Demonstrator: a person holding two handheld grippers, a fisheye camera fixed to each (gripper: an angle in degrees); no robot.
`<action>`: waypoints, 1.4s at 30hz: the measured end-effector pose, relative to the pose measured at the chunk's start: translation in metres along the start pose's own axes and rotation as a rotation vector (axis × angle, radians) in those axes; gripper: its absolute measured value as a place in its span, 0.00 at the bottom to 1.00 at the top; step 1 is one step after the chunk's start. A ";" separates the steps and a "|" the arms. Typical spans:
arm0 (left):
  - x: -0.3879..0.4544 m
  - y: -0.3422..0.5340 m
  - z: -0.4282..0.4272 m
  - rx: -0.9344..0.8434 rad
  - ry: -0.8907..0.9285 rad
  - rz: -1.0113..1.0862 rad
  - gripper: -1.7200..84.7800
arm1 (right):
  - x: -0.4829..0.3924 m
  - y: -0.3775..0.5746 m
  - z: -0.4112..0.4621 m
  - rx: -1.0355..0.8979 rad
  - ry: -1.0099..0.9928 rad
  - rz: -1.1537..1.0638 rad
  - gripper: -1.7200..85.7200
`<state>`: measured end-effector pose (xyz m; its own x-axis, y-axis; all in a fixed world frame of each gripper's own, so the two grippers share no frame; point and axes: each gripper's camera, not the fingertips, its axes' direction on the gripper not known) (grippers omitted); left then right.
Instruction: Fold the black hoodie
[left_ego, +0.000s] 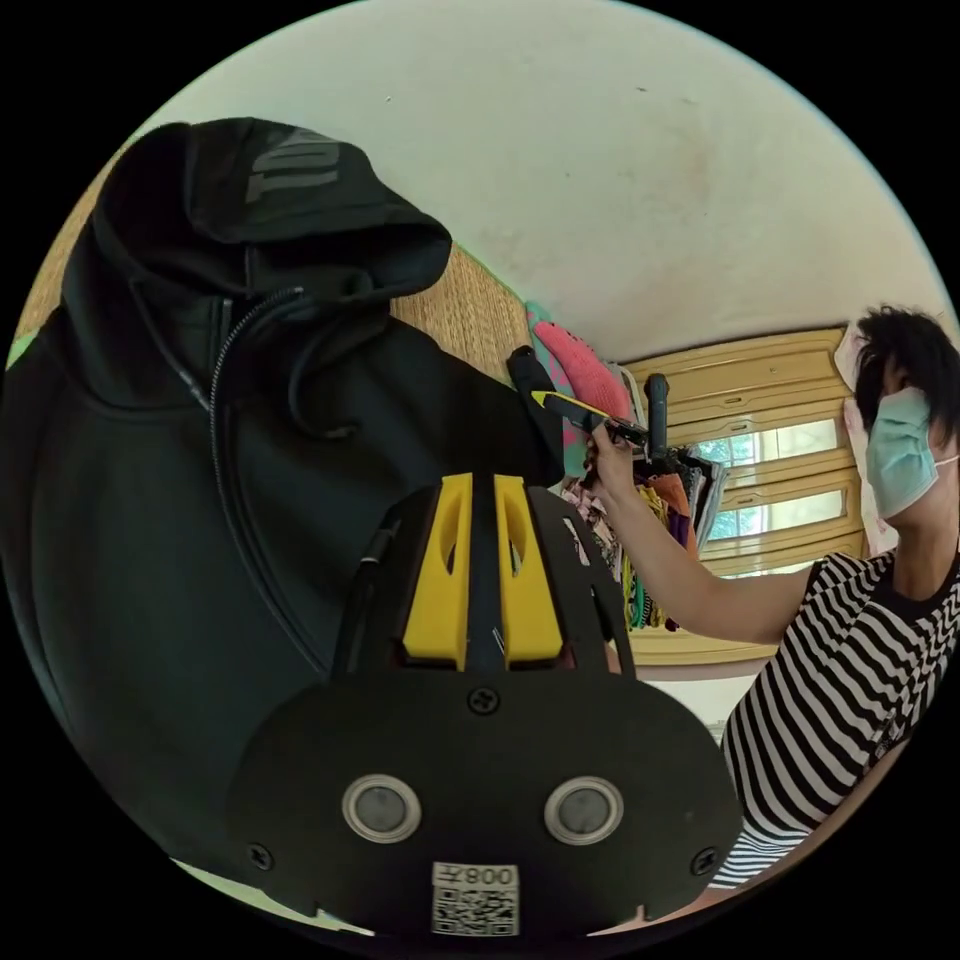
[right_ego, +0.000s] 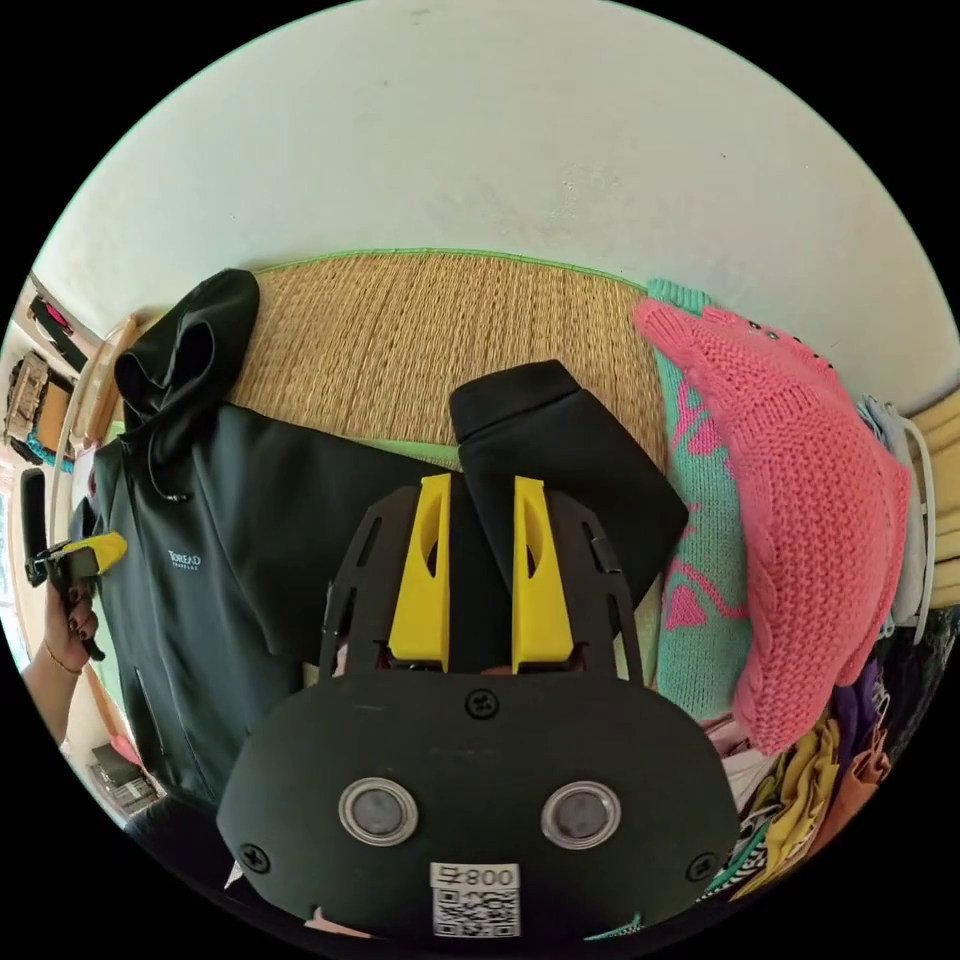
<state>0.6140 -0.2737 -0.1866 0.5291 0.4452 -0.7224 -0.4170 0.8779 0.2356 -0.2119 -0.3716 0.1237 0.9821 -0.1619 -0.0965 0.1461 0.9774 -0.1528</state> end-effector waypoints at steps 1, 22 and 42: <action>0.000 0.000 0.007 -0.019 0.022 -0.016 0.07 | -0.002 -0.003 0.009 -0.023 0.015 -0.010 0.14; 0.015 -0.084 0.015 0.066 0.566 -0.058 0.21 | 0.044 0.118 -0.065 0.348 -0.730 0.029 0.04; 0.026 -0.018 -0.145 0.182 0.519 -0.013 0.07 | -0.044 0.063 -0.061 0.272 -1.104 -0.227 0.03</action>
<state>0.5282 -0.3037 -0.3038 0.0802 0.3287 -0.9410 -0.2538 0.9197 0.2997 -0.2527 -0.3112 0.0584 0.4802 -0.2615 0.8373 0.2213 0.9598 0.1728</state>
